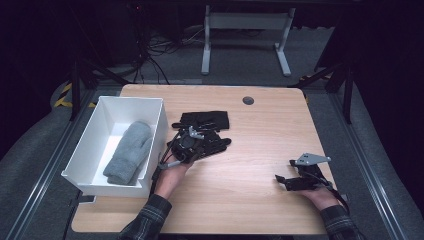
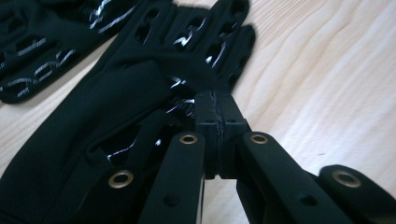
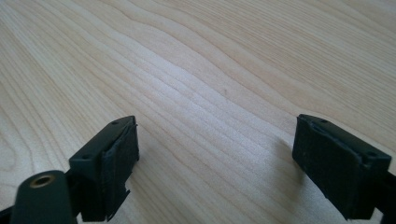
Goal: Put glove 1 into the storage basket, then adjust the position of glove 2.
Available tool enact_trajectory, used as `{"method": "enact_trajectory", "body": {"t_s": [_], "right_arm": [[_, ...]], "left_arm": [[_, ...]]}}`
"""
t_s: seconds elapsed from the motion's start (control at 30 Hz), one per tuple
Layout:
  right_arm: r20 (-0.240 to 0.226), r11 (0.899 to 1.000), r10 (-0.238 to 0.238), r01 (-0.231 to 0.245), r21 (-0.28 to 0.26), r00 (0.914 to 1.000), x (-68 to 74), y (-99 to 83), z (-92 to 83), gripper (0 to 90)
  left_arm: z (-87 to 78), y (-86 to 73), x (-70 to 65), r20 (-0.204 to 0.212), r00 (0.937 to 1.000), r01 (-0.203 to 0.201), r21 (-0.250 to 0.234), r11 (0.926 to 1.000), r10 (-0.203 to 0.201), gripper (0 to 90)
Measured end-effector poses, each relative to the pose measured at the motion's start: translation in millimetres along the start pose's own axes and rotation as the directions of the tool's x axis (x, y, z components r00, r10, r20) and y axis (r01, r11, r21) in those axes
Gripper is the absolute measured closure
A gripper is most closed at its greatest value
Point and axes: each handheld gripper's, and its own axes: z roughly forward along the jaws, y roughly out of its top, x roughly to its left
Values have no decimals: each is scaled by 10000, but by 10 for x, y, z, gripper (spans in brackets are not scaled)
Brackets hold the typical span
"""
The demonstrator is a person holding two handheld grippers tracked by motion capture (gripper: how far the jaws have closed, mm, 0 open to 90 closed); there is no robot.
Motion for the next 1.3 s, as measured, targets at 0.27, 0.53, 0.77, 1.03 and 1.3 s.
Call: {"method": "enact_trajectory", "body": {"t_s": [0.27,0.53,0.77,1.03,1.3], "right_arm": [[-4,10000,-13,13,-4,10000,-1,0,0,147],[-13,10000,-27,27,-4,10000,-2,0,1,147],[-36,10000,-28,27,-11,10000,-3,0,2,147],[-37,10000,-28,28,-12,10000,-3,0,2,147],[-58,10000,-53,53,-14,10000,-6,1,3,147]], "left_arm": [[144,-100,89,-111,9995,301,305,9991,-298,899],[169,-85,-14,599,9981,142,319,9994,-161,900],[233,-19,-274,1452,9888,-392,381,9985,333,900],[317,41,-580,2421,9682,-736,341,9967,632,900],[391,80,-830,3217,9433,-955,280,9950,815,899]]}}
